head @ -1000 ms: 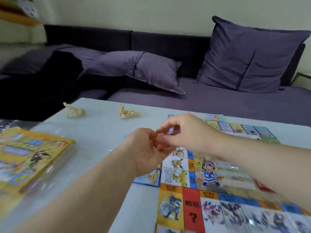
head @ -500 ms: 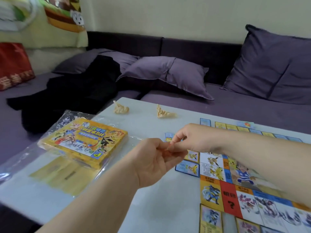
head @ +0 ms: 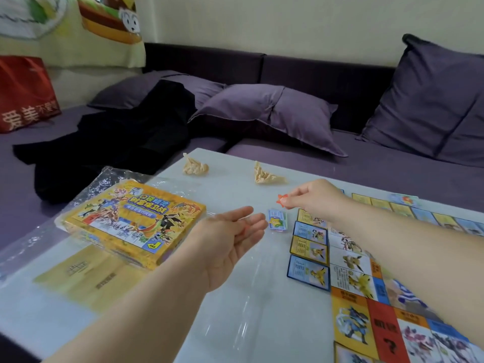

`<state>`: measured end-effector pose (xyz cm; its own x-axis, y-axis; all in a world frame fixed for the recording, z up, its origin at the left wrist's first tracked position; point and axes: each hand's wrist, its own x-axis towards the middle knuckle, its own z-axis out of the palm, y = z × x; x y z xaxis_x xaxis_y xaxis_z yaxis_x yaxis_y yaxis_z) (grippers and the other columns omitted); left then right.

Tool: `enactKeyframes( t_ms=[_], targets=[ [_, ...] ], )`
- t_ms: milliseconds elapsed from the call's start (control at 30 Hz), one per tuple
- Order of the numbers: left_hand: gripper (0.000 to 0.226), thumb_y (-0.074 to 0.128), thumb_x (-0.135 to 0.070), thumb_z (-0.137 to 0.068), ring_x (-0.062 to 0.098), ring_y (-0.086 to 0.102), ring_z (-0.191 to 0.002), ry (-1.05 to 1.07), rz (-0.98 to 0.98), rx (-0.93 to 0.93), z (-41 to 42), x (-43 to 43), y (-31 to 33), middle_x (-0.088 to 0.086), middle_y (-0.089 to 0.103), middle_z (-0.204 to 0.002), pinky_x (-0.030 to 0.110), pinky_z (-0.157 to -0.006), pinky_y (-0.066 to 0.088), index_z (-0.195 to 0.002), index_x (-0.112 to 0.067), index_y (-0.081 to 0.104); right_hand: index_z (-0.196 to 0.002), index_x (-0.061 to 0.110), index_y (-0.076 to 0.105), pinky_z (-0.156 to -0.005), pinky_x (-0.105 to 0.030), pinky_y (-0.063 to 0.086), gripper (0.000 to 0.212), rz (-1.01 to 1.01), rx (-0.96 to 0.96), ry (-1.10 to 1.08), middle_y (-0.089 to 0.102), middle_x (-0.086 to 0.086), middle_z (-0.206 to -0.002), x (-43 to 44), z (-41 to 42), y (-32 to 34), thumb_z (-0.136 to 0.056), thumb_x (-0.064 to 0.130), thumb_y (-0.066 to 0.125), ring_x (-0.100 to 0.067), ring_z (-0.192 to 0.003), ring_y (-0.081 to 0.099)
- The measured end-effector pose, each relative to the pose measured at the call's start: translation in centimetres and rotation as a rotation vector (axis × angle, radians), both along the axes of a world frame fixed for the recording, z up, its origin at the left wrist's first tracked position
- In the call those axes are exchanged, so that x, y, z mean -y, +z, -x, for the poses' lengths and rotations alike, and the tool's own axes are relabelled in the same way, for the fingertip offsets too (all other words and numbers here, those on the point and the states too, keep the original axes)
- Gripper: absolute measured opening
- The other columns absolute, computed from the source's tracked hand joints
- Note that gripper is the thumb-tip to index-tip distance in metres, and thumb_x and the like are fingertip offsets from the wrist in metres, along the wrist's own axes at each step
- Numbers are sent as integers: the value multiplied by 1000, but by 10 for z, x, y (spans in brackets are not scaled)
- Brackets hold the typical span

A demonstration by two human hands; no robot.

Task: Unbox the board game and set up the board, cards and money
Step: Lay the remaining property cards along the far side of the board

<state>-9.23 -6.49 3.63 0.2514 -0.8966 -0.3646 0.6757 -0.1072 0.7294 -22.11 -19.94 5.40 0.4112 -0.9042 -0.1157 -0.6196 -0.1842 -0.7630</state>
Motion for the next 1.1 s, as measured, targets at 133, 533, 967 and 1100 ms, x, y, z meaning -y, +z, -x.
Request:
enactKeyframes(
  t_ms=[133, 533, 967, 1100],
  targets=[
    [32, 29, 11, -96, 17, 72, -67, 37, 18, -59, -3, 5, 3, 13, 70, -88, 22, -56, 58, -110, 5, 57, -85, 9, 73, -60, -21, 39, 26, 78, -208, 62, 66, 2, -83, 15, -8, -22, -87, 35, 66, -9, -75, 55],
    [35, 27, 12, -94, 17, 71, -62, 56, -4, -114, 8, 0, 13, 12, 69, -87, 23, -54, 58, -110, 5, 58, -102, 16, 73, -91, -32, 48, 20, 258, -273, 44, 69, 0, -111, 25, 4, -32, -92, 26, 58, -18, -102, 62],
    [34, 36, -10, -99, 10, 63, -99, -121, 138, 112, 128, -60, 52, -13, 70, -110, 42, -108, 34, -125, -22, 53, -93, 11, 71, -55, -19, 38, 18, -422, 403, -48, 68, -1, -84, -140, 108, 48, -84, 25, 69, -6, -58, 50],
    [32, 38, -9, -97, 11, 57, -115, -219, 199, 205, 181, -69, 70, -17, 69, -108, 39, -106, 36, -109, -28, 61, -84, 14, 70, -49, -16, 37, 6, -507, 649, -233, 68, 0, -76, -164, 157, 59, -86, 18, 66, -4, -48, 48]
  ],
)
